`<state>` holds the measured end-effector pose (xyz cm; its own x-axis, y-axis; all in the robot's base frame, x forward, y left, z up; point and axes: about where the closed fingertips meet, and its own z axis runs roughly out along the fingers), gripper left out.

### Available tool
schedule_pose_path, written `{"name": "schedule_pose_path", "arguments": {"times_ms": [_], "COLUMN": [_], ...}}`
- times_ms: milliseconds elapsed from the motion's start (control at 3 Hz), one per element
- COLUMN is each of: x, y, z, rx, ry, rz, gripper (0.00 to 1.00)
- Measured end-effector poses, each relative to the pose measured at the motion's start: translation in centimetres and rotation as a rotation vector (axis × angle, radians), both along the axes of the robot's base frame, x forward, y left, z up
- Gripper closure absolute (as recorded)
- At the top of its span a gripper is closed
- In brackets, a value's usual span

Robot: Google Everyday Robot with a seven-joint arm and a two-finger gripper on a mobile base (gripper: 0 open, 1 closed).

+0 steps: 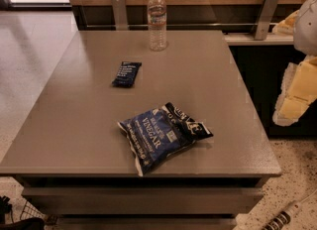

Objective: Move blue chip bag near water bottle

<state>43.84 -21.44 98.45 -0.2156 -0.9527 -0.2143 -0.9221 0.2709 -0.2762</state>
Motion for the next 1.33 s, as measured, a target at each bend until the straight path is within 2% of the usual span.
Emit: {"name": "schedule_pose_path", "arguments": {"times_ms": [333,667,1000,1333], "x": [0.2,1.3,2.8,4.1], "y": [0.4,3.3,7.2,10.8], "z": [-0.2,-1.5,-4.7,-8.2], "rx": [0.01,0.095,0.211,0.257], "ry": [0.002,0.022,0.065,0.113], "rz": [0.018,0.165,0.302,0.367], "gripper": [0.0,0.0,0.0,0.0]}}
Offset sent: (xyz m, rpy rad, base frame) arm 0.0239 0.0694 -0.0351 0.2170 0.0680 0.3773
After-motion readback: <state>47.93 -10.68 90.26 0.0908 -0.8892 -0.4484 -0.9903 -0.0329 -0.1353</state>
